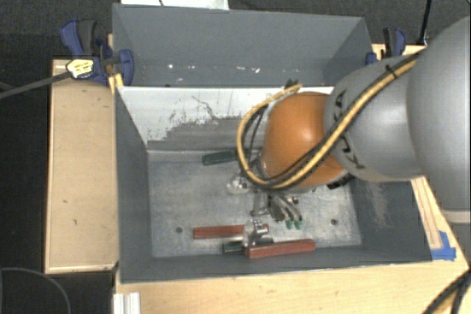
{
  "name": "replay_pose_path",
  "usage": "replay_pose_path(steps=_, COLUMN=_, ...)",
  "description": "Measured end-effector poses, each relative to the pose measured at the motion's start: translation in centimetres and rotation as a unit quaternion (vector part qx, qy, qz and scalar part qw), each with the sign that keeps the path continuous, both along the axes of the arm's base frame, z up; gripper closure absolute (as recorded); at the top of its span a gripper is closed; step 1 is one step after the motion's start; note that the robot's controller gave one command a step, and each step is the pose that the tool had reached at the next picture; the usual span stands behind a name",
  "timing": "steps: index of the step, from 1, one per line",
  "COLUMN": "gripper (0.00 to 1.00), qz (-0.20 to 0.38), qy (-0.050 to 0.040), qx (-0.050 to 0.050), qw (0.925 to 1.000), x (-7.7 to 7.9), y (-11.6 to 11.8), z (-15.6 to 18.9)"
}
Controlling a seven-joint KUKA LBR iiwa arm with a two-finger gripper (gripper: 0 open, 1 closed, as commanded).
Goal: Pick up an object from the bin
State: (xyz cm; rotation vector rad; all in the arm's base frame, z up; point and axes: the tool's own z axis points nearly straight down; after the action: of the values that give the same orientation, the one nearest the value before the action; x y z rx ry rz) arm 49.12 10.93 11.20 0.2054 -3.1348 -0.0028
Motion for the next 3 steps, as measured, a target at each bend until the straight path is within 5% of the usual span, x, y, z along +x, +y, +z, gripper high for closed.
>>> replay_pose_path(steps=1, gripper=0.00, qz=0.122, qy=-0.0034, qx=0.000, qw=0.9925, x=-0.2, y=-0.1, z=-0.8)
replay_pose_path(steps=2, gripper=1.00, qz=-0.007, qy=0.0021, qx=-0.002, qw=1.0000, x=-0.4, y=1.3, z=-3.6)
replay_pose_path(steps=3, gripper=1.00, qz=-0.007, qy=0.0021, qx=-0.002, qw=1.0000, x=-0.4, y=1.3, z=-3.6)
